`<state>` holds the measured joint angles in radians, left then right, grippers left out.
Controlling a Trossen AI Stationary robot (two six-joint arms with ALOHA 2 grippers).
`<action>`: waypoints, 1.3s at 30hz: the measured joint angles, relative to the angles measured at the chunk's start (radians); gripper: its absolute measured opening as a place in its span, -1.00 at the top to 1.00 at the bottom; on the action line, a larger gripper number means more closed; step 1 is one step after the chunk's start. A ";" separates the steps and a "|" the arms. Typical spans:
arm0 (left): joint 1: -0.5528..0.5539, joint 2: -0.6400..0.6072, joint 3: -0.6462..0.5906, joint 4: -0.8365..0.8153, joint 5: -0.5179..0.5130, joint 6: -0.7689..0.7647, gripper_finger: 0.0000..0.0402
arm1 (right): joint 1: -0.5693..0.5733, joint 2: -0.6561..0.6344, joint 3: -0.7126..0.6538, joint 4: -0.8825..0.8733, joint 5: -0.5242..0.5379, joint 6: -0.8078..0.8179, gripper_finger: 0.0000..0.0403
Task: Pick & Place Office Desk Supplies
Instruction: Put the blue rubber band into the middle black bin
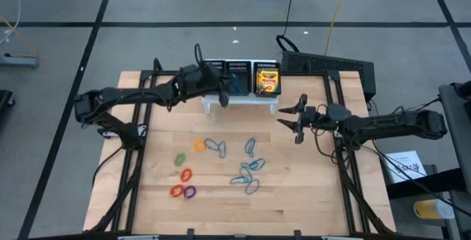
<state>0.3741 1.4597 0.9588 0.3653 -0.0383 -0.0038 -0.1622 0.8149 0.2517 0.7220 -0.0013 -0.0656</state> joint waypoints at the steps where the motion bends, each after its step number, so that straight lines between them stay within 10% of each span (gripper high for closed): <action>1: 0.008 0.003 0.000 -0.002 -0.014 -0.004 0.98 | -0.010 -0.002 -0.001 0.004 0.000 0.005 0.21; 30: 0.035 0.086 0.000 0.082 -0.014 -0.122 0.91 | -0.040 -0.001 -0.002 -0.015 -0.004 0.047 0.24; 39: 0.035 0.086 0.000 0.080 -0.004 -0.125 0.43 | -0.040 -0.001 -0.002 -0.015 -0.004 0.047 0.25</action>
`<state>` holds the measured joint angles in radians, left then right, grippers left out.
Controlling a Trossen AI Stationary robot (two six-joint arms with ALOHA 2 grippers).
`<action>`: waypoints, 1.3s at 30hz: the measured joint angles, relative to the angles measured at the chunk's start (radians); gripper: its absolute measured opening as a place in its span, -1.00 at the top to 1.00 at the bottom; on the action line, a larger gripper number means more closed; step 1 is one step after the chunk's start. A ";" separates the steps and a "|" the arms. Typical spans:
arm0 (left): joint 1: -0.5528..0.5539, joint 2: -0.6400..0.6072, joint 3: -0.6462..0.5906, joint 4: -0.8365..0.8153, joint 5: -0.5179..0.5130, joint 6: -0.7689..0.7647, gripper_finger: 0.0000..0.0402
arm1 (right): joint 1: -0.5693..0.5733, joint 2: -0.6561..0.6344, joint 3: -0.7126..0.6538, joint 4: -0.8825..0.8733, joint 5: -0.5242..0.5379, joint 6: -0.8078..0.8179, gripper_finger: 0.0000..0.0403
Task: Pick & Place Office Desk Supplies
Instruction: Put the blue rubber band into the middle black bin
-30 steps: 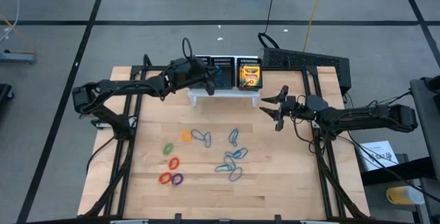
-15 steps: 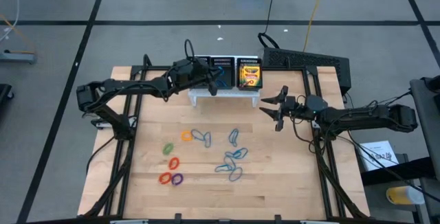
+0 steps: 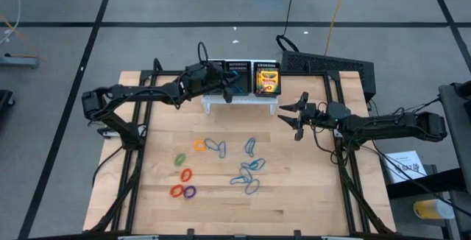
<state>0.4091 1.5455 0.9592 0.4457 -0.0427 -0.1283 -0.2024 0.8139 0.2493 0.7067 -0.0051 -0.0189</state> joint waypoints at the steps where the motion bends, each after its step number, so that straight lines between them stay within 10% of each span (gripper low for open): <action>1: 0.000 0.000 0.000 0.000 -0.013 -0.007 0.36 | 0.000 0.000 0.000 0.000 0.000 0.000 0.25; 14: 0.017 0.000 0.001 -0.040 0.048 -0.168 -0.25 | 0.000 0.000 0.000 0.000 0.000 0.000 0.26; 26: 0.019 0.000 0.293 -0.547 0.040 -0.140 -0.27 | 0.000 0.000 0.000 0.001 0.000 0.000 0.28; 36: -0.021 0.038 0.297 -0.534 0.170 -0.179 -0.27 | 0.000 0.000 0.000 0.010 0.000 0.000 0.28; 39: -0.026 0.043 0.296 -0.518 0.028 -0.162 -0.27 | 0.001 0.000 0.000 0.015 0.000 0.007 0.28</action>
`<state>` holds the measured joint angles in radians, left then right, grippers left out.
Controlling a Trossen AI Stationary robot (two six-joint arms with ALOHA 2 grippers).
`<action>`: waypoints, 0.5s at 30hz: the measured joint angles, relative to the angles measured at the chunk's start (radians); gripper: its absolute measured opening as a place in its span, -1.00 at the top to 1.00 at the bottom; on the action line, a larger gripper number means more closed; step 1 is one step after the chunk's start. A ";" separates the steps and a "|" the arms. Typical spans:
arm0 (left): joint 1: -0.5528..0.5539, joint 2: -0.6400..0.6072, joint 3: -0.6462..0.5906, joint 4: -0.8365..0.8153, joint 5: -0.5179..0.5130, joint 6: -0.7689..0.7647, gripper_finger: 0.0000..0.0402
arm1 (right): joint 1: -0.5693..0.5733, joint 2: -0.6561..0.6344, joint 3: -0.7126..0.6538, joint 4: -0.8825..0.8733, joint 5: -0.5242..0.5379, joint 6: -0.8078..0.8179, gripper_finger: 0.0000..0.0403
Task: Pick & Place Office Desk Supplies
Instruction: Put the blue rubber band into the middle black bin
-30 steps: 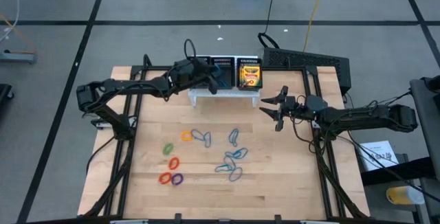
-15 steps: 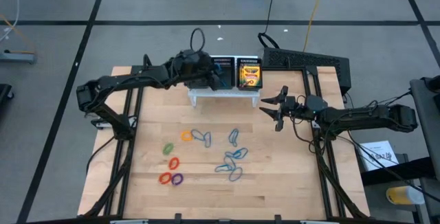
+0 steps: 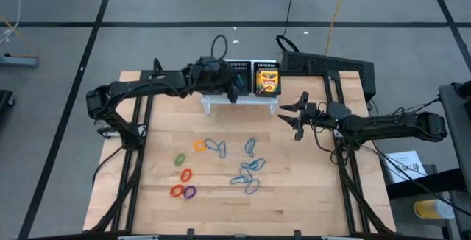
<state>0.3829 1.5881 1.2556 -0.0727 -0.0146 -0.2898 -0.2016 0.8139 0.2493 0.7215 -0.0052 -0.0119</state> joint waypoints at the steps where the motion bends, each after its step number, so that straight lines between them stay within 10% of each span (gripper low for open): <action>1: 0.001 -0.001 0.000 0.000 -0.079 -0.001 -0.27 | 0.000 0.000 0.000 0.001 0.000 0.002 0.28; 15: -0.004 0.011 0.000 0.062 -0.079 -0.080 -0.27 | 0.000 0.000 0.000 0.008 -0.005 0.005 0.28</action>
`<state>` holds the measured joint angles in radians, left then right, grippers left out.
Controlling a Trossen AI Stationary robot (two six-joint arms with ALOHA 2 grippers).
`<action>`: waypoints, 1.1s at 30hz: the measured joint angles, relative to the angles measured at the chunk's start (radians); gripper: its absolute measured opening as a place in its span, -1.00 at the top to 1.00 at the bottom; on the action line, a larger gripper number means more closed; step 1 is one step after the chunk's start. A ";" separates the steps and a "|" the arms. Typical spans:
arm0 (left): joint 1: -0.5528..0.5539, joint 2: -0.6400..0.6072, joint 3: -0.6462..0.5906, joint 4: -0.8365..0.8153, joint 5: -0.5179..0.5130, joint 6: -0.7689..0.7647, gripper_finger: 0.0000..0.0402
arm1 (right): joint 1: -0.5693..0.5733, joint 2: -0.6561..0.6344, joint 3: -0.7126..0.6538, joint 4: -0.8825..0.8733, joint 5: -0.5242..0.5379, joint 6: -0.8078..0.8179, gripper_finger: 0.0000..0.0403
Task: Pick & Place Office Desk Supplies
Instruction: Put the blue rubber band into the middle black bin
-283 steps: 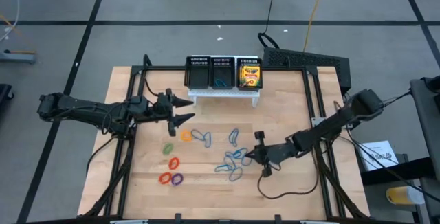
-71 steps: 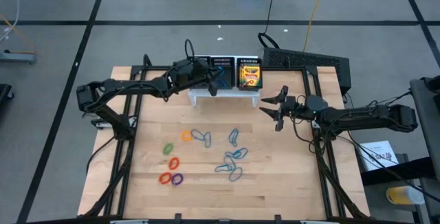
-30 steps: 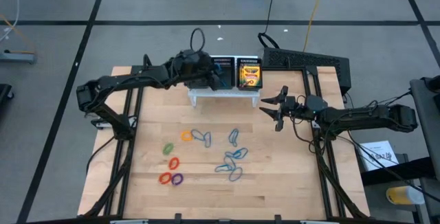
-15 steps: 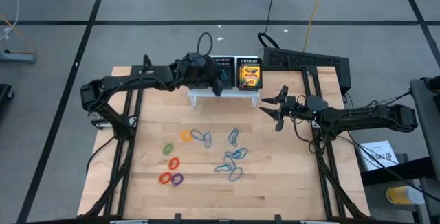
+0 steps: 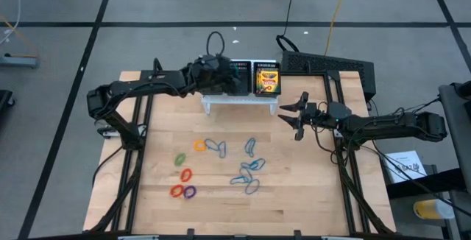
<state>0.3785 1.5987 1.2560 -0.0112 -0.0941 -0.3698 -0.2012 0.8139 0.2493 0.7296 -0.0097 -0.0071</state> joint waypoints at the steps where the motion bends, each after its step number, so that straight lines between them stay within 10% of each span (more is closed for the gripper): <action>1: -0.006 0.010 0.000 0.007 0.003 -0.007 -0.27 | 0.000 0.000 0.000 0.000 0.000 0.000 0.28; 15: -0.068 0.101 0.000 -0.024 -0.011 0.035 -0.27 | 0.000 0.000 0.000 0.000 -0.022 0.002 0.28; 33: -0.119 -0.116 -0.041 -0.073 0.070 0.109 -0.27 | 0.009 0.002 0.000 0.000 -0.054 -0.001 0.28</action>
<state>0.2597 1.4823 1.2150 -0.0841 -0.0238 -0.2610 -0.1919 0.8158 0.2493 0.7297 -0.0634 -0.0076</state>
